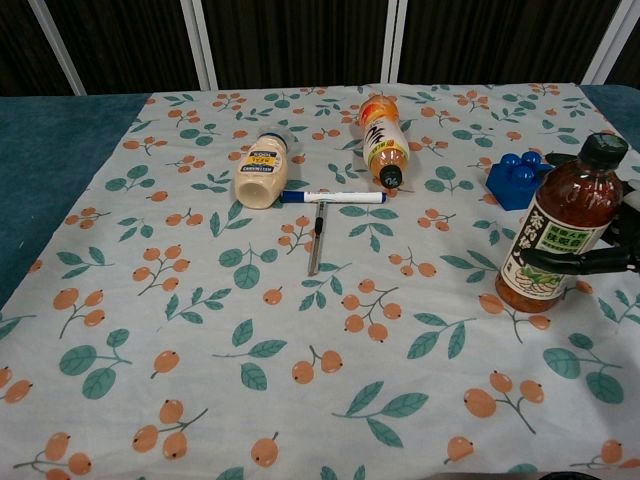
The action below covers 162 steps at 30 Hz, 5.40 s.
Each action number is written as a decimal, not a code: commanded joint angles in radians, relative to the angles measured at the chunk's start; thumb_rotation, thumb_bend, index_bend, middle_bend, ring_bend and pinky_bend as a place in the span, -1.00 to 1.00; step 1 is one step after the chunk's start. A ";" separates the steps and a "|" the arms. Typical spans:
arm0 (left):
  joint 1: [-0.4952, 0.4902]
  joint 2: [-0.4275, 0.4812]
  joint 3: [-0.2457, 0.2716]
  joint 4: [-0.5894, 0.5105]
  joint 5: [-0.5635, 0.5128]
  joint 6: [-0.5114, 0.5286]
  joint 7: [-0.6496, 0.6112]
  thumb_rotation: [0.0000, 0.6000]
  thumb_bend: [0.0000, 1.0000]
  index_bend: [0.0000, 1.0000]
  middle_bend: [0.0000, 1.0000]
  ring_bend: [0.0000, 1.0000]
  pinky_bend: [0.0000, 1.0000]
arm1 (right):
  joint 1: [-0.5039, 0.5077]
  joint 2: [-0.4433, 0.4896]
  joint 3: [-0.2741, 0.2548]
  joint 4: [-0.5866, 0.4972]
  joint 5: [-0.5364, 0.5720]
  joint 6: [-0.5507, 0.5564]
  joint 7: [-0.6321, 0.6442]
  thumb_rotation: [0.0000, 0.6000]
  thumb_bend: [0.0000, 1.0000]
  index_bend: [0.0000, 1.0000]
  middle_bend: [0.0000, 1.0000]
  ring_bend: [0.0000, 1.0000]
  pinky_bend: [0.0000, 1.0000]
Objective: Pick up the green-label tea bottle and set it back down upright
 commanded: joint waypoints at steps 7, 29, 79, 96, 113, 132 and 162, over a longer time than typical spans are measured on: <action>-0.001 0.000 0.000 0.000 -0.001 -0.002 0.001 1.00 -0.25 -0.86 -1.00 -1.00 -0.91 | 0.002 -0.013 0.009 0.011 0.008 0.004 -0.001 1.00 -0.88 -0.98 -0.84 -0.67 -0.76; 0.000 0.002 -0.002 -0.002 -0.008 -0.002 -0.001 1.00 -0.25 -0.86 -1.00 -1.00 -0.91 | 0.009 -0.019 -0.003 0.036 -0.019 0.010 0.048 1.00 -0.63 -0.18 -0.14 -0.06 0.16; 0.000 0.016 0.005 -0.019 0.000 -0.010 -0.020 1.00 -0.25 -0.86 -1.00 -1.00 -0.91 | 0.285 0.589 0.261 -0.653 0.093 -0.133 -0.654 1.00 -0.50 0.01 0.07 0.17 0.38; -0.001 0.015 0.005 -0.016 0.004 -0.008 -0.021 1.00 -0.25 -0.86 -1.00 -1.00 -0.91 | 0.178 0.713 0.355 -0.715 -0.053 -0.169 0.916 1.00 -0.49 0.01 0.04 0.15 0.35; -0.001 0.015 0.005 -0.015 0.000 -0.009 -0.021 1.00 -0.25 -0.86 -1.00 -1.00 -0.91 | 0.216 0.589 0.174 -0.469 0.087 -0.176 -0.431 1.00 -0.49 0.01 0.04 0.15 0.32; -0.002 0.017 0.004 -0.017 -0.007 -0.014 -0.024 1.00 -0.25 -0.86 -1.00 -1.00 -0.90 | 0.267 0.513 0.114 -0.437 0.104 -0.011 -1.215 1.00 -0.49 0.01 0.02 0.15 0.29; -0.002 0.017 0.002 -0.017 -0.014 -0.018 -0.021 1.00 -0.25 -0.86 -1.00 -1.00 -0.85 | 0.086 0.602 0.183 -0.589 0.010 -0.167 0.375 1.00 -0.49 0.01 0.04 0.15 0.25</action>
